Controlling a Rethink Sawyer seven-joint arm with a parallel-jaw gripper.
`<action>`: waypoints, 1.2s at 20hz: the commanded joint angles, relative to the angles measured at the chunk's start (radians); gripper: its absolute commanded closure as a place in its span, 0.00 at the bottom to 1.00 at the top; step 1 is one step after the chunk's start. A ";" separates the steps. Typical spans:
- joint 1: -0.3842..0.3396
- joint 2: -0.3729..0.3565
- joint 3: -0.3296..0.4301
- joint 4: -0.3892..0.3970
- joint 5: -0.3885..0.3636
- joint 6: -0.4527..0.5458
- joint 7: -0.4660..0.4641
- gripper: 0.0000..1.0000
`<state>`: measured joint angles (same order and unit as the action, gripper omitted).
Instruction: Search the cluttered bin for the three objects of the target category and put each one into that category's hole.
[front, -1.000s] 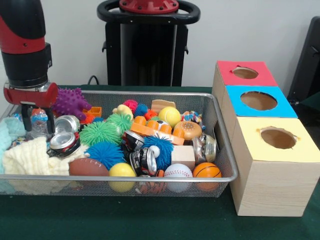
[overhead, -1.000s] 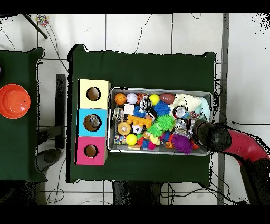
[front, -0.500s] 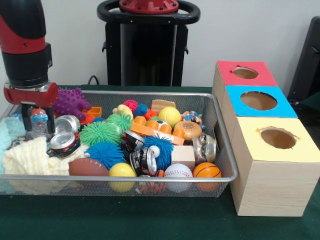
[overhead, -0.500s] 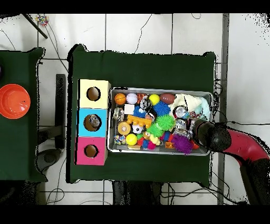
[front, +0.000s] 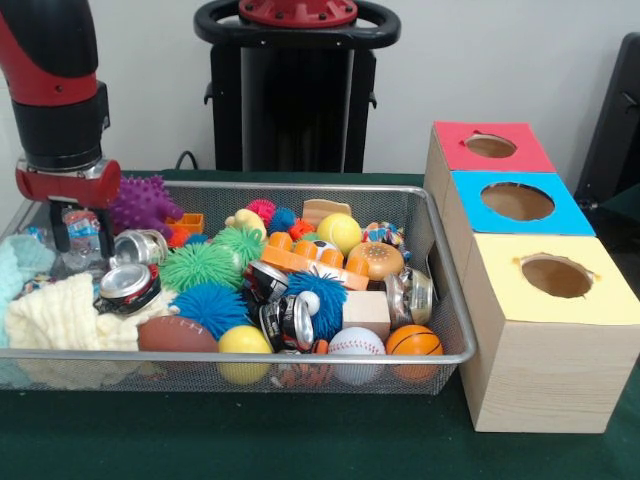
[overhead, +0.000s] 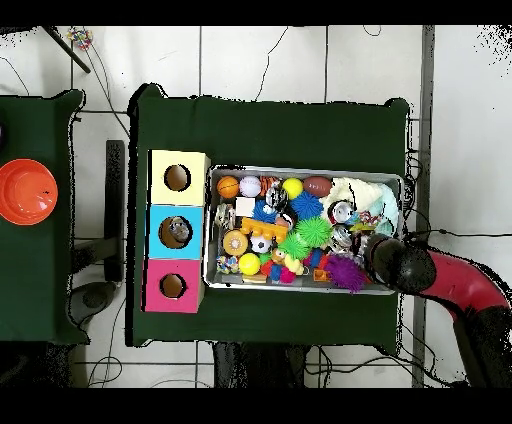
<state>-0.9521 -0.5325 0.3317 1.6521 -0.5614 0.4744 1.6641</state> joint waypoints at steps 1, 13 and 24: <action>0.026 0.030 -0.056 0.097 -0.007 0.075 0.050 0.00; 0.044 0.041 -0.080 0.088 -0.010 0.029 0.062 0.00; 0.042 0.048 -0.081 0.083 -0.005 0.023 0.056 0.00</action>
<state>-0.9240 -0.5419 0.2781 1.6521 -0.5607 0.4740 1.6641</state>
